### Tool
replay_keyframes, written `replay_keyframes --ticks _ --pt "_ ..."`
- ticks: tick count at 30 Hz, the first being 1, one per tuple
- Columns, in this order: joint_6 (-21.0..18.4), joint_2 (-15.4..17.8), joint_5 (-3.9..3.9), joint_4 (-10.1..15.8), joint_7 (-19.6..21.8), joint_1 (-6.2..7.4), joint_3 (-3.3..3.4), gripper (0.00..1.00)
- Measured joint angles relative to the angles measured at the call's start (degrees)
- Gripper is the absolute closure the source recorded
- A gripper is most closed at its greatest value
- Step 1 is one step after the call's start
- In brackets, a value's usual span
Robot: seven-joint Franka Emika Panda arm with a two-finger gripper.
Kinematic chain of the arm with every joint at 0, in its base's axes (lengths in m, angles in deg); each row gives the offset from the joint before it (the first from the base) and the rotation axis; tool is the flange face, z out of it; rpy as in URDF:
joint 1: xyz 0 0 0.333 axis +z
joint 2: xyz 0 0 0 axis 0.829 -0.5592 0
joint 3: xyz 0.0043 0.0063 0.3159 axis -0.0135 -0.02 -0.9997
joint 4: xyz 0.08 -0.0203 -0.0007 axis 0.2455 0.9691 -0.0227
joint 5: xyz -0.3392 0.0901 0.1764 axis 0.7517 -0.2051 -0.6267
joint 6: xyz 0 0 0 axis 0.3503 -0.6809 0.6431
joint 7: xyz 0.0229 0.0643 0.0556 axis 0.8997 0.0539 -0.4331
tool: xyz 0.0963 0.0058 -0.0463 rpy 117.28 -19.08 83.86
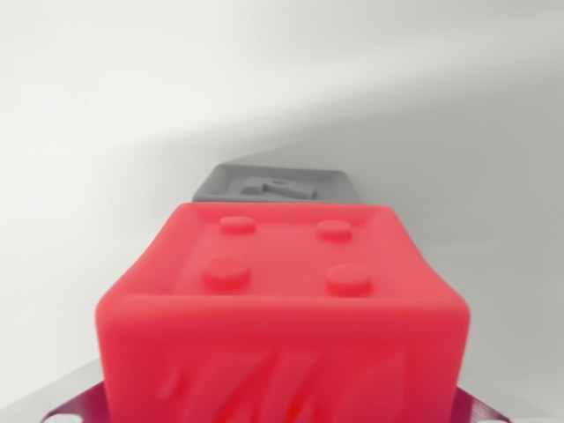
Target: Destack cube
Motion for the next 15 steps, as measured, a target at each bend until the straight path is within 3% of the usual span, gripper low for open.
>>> replay_keyframes --ticks 15 --pt "-4.82 5.4 2.64 0.36 1.92 0.07 0.53 1.0"
